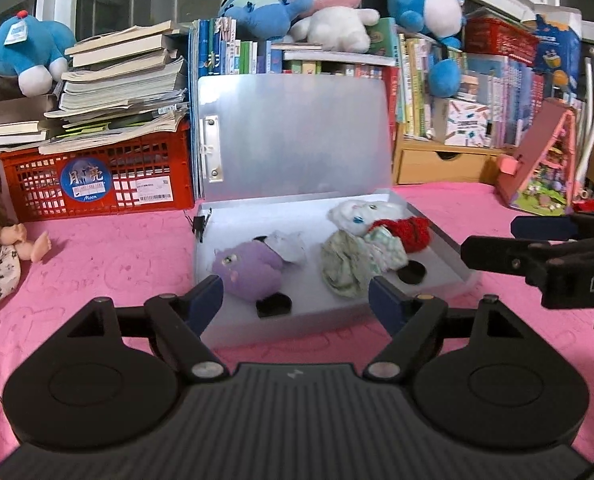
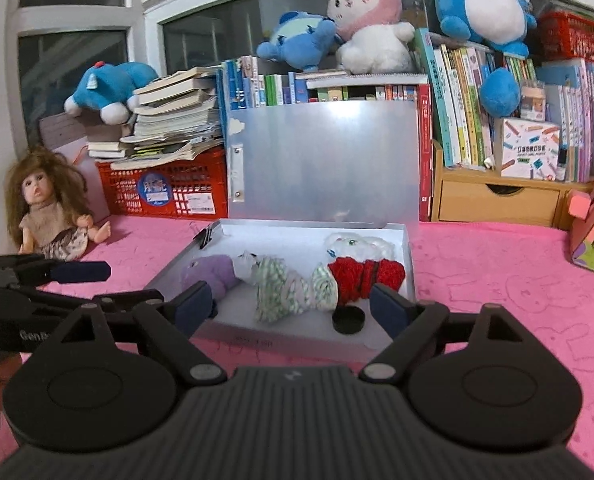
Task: Organize objects
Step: 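Open both grippers and withdraw them from the box toward the table, then grasp navy floral cloth bag with left while right grasps white tissue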
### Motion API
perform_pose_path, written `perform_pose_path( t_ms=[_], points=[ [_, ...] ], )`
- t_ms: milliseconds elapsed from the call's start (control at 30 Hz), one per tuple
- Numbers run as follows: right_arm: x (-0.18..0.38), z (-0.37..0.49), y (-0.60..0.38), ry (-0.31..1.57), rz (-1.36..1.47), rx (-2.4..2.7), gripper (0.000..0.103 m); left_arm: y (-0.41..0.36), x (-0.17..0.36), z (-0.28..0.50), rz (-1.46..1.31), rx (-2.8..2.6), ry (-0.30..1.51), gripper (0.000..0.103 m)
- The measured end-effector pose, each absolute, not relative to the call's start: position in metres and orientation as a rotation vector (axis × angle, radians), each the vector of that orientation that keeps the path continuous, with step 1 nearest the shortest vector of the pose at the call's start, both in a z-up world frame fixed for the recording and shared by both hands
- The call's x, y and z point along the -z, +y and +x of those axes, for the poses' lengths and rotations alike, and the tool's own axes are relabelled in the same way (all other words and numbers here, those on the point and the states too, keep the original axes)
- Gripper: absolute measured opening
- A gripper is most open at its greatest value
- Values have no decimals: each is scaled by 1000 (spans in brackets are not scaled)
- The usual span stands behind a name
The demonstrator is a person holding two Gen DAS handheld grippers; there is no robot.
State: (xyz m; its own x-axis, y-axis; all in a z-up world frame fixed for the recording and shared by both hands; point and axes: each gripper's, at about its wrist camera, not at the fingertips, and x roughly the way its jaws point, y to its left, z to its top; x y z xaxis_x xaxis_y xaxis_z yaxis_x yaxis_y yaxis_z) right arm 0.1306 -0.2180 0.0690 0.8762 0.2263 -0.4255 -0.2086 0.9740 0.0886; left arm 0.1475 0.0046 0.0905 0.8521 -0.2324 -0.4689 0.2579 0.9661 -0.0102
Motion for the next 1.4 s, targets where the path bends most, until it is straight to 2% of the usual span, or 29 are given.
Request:
perform_pose_path(
  t_ms=[500,1100,1367,1400],
  points=[
    [-36,52,-213,433,-22,-241,93,12,-53,81,0,272,498,87],
    [11,12,-210,511,-25,-227,92,9,-12,32,-3,309,507,87],
    [21,13,-203,545,-16,-254,73,3,-11,33,15,324,496,87],
    [22,12,-203,542,-13,-258,63,3,-12,32,16,327,491,87]
  ],
)
